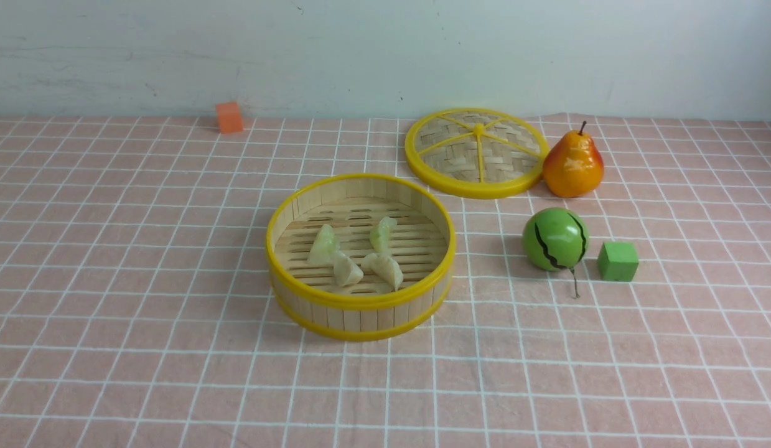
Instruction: Put the dumplings into the steamer on the table with the pink tablecloth.
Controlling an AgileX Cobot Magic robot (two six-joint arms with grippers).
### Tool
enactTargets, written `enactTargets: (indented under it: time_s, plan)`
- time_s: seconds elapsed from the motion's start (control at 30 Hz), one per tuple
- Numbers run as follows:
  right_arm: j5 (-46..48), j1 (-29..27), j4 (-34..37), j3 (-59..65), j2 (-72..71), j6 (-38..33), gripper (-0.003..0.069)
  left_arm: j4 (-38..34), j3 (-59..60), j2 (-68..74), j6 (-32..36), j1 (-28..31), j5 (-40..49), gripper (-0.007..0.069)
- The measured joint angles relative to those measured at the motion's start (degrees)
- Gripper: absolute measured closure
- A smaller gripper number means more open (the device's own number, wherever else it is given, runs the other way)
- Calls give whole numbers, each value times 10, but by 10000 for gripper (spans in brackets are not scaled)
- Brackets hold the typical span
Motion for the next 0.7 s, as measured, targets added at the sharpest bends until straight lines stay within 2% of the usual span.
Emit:
enactTargets:
  time_s: [0.7]
  plan:
    - [0, 0, 0, 0, 0, 0, 509, 1, 0, 0, 0, 0, -2, 626]
